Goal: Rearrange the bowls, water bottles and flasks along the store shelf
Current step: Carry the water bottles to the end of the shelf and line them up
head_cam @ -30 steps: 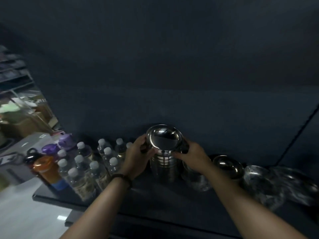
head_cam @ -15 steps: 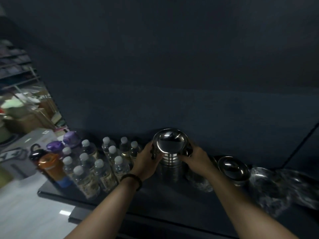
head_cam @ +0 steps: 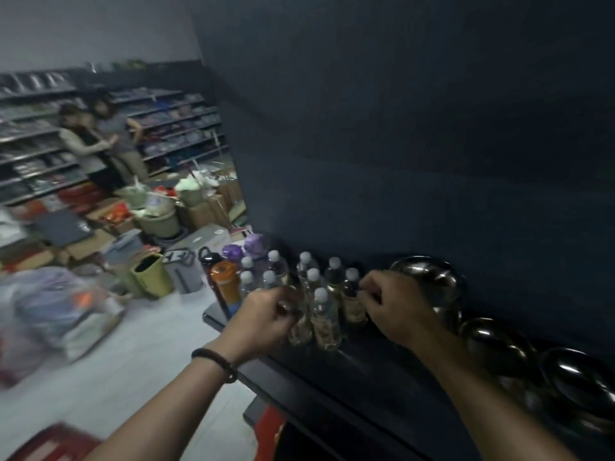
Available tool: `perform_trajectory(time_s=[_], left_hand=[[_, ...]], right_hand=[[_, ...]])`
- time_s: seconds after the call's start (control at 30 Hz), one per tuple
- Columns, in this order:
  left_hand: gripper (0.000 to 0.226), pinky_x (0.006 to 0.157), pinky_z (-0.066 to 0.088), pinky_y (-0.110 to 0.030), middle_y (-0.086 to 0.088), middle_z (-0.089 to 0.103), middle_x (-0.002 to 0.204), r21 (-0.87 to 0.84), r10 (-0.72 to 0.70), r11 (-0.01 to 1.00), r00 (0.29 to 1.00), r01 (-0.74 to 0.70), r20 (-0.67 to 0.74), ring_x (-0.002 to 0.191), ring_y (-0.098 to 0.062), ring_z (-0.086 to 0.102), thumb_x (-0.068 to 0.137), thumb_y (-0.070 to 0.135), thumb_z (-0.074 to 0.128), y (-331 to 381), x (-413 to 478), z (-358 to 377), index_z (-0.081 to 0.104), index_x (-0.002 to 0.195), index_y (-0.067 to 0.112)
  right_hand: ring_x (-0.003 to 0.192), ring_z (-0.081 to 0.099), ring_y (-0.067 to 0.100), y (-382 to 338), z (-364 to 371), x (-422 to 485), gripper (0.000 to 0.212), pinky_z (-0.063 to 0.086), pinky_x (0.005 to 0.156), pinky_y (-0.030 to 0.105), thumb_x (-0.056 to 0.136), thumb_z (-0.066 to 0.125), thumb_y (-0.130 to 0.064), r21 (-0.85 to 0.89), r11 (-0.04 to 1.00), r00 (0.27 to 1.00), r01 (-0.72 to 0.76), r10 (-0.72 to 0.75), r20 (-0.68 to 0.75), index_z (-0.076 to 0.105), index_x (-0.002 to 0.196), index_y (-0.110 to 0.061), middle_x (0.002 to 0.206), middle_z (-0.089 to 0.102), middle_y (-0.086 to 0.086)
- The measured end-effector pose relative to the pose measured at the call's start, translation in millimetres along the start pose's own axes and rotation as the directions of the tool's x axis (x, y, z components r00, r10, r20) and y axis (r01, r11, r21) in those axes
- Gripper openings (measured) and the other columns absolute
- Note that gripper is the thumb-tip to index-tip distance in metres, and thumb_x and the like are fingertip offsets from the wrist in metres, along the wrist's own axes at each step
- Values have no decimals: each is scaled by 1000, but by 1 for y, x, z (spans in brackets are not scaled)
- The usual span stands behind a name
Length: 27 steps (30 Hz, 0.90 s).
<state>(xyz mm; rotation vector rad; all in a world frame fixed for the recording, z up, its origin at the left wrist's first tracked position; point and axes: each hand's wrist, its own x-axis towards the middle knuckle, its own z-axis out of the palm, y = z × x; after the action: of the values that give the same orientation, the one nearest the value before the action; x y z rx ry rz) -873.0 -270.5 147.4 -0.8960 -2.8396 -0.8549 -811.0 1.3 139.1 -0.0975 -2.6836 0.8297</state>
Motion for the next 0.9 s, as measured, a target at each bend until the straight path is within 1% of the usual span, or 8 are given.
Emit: perform_trajectory(time_s=[0.17, 0.33, 0.43, 0.5, 0.57, 0.73, 0.83, 0.9], left_hand=[[16, 83, 61, -28, 16, 72, 107, 77, -121, 989, 992, 123, -37, 94, -1, 67, 100, 40, 72, -64, -16, -52, 74, 112, 31], [14, 84, 62, -35, 16, 73, 103, 98, -199, 974, 979, 203, -53, 93, -5, 67, 95, 37, 74, -136, -7, -71, 75, 108, 33], [8, 78, 63, -41, 10, 72, 97, 137, -203, 969, 978, 207, -46, 87, -13, 68, 92, 34, 69, -178, 11, -79, 71, 99, 31], [14, 76, 63, -43, 5, 72, 97, 144, -213, 967, 977, 212, -8, 86, -20, 69, 88, 36, 64, -204, 25, -84, 69, 99, 29], [24, 76, 63, -43, 2, 72, 98, 134, -219, 968, 975, 212, 42, 87, -26, 70, 83, 41, 59, -229, 39, -87, 68, 101, 28], [34, 78, 63, -41, 5, 73, 102, 75, -208, 978, 959, 197, 194, 92, -24, 71, 79, 48, 58, -274, 54, -80, 69, 108, 34], [28, 79, 63, -41, 7, 72, 105, 35, -185, 983, 956, 182, 226, 94, -23, 70, 85, 42, 64, -291, 53, -71, 65, 113, 36], [29, 81, 63, -41, 6, 72, 108, 25, -161, 987, 960, 160, 230, 98, -23, 71, 87, 41, 65, -298, 54, -69, 65, 115, 36]], right_hand=[[85, 66, 8, -52, 33, 24, 23, 58, 76, 36, 93, 63, -50, -15, 1000, 984, 11, -8, 179, 73, 99, -31, 89, 69, -13], [88, 64, 9, -110, 82, 66, 19, 46, 69, 26, 96, 62, -47, -103, 994, 962, 22, 7, 274, 72, 101, -32, 98, 72, -13], [93, 67, 14, -141, 128, 100, 17, 49, 76, 31, 92, 64, -44, -143, 990, 955, 19, 24, 295, 69, 98, -30, 95, 71, -12], [94, 69, 14, -160, 162, 125, 15, 54, 81, 32, 91, 65, -44, -156, 988, 952, 8, 40, 304, 70, 98, -31, 95, 73, -12], [98, 70, 19, -176, 192, 150, 18, 57, 85, 35, 91, 65, -44, -189, 982, 951, 9, 50, 306, 69, 104, -32, 106, 74, -8], [115, 53, 33, -188, 247, 198, 34, 44, 88, 40, 101, 55, -30, -417, 901, 915, 123, 60, 399, 55, 134, -26, 121, 62, 9], [113, 57, 33, -185, 265, 215, 31, 44, 84, 39, 105, 51, -27, -493, 865, 889, 95, 149, 433, 57, 135, -24, 123, 60, 11], [114, 60, 32, -180, 276, 221, 26, 51, 89, 41, 103, 56, -25, -521, 850, 858, 79, 208, 469, 60, 129, -25, 123, 62, 9]])
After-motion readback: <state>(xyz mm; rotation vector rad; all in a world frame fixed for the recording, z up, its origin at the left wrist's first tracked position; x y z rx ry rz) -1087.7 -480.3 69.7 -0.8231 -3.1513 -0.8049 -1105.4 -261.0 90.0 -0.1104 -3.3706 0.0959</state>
